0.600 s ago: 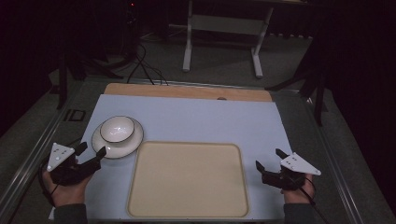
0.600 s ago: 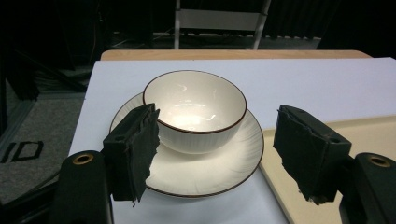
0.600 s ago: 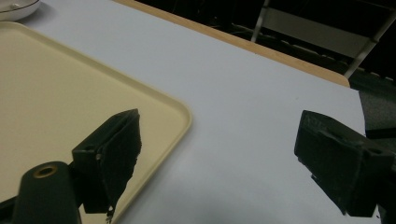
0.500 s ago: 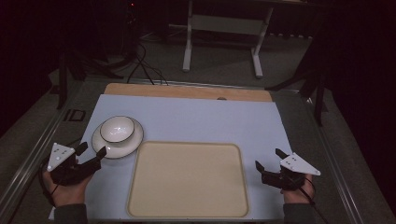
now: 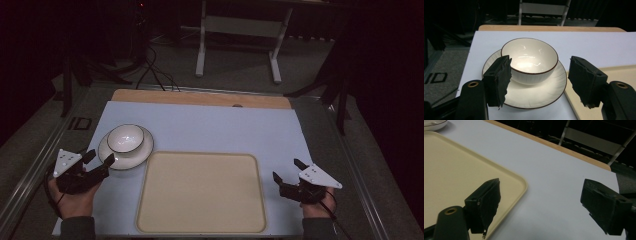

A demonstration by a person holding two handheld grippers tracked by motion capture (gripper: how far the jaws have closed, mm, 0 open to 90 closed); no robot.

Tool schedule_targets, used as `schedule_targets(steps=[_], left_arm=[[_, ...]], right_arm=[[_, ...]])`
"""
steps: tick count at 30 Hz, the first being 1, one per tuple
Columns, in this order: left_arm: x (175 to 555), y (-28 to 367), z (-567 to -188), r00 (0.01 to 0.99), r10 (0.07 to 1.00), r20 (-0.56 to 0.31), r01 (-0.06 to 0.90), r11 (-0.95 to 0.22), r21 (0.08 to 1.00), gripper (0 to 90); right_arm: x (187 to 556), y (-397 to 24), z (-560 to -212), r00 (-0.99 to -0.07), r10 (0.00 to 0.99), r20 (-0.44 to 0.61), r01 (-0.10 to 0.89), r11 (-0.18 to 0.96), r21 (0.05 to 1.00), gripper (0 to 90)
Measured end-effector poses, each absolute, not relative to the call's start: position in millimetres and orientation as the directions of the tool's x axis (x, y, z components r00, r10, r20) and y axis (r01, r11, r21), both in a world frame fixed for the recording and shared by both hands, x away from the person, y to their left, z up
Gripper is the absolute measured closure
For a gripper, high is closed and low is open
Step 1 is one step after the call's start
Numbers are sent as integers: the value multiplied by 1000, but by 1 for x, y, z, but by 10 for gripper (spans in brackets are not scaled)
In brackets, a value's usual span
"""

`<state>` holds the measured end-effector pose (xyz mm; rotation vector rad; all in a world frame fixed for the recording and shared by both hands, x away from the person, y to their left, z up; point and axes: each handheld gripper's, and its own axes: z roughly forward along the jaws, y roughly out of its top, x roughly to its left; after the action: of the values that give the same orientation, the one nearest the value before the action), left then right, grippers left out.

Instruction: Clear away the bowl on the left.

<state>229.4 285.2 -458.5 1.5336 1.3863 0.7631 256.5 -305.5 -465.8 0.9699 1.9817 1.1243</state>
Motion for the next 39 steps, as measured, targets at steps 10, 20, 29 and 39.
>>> schedule_targets(steps=[10, 20, 29, 39], left_arm=[[251, 285, -454, 147, 984, -98, 456, 20, 890, 373], [273, 292, -452, 108, 989, -96, 472, 34, 881, 354], [289, 294, -452, 99, 992, -75, 480, 19, 877, 349], [307, 296, -461, 73, 996, -53, 516, 8, 857, 350]], right_arm=[[256, -305, -465, -503, 845, -181, 266, 351, 898, 158], [255, -304, -464, -497, 847, -188, 261, 352, 899, 158], [254, -303, -464, -503, 842, -193, 250, 356, 901, 158], [255, -302, -464, -510, 838, -196, 234, 355, 905, 158]])
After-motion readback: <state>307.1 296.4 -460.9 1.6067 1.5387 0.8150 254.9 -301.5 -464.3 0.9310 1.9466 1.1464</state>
